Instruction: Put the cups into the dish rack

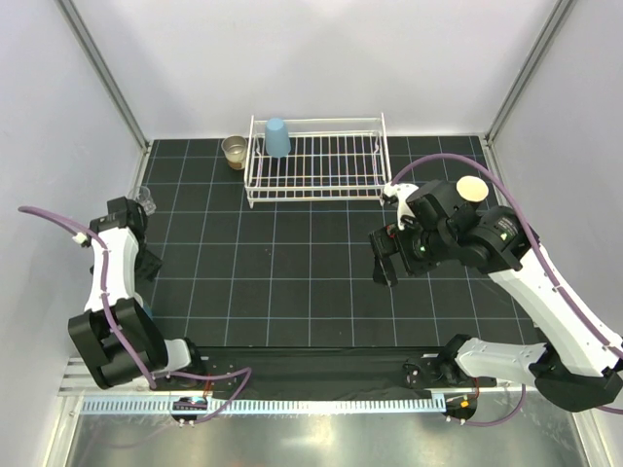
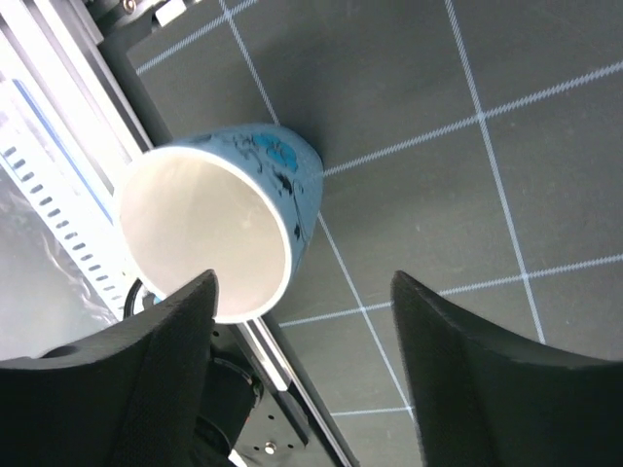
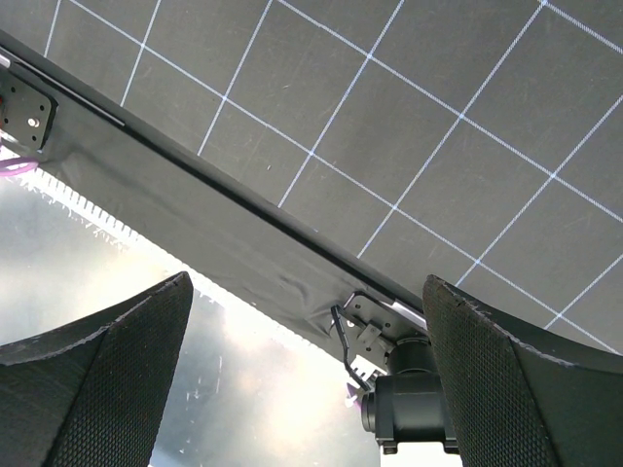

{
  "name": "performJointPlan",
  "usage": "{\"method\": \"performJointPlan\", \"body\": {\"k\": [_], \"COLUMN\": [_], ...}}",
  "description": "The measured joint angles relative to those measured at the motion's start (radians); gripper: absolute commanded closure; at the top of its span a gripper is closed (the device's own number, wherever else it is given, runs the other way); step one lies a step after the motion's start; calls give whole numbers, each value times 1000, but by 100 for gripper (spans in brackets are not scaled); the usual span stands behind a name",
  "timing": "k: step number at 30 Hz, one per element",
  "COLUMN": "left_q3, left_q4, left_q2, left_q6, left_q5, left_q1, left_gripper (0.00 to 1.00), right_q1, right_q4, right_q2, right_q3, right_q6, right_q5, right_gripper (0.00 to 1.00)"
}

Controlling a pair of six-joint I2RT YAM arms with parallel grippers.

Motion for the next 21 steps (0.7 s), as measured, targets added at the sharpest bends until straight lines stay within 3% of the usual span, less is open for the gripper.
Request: {"method": "performJointPlan", "body": {"k": [15,21], "left_q3": [-24,-27], "left_q4": [68,81], "left_q2": [104,126], "left_q6": [21,20], "left_q5": [-1,-2], "left_q1": [25,27], "left_gripper": [35,49], "right_q1": [14,14], "right_q4": [0,0], "right_q2": [2,15], "right_q3": [0,0], "right_q6": [0,0], "right_q5": [14,14], "right_gripper": [0,0]}}
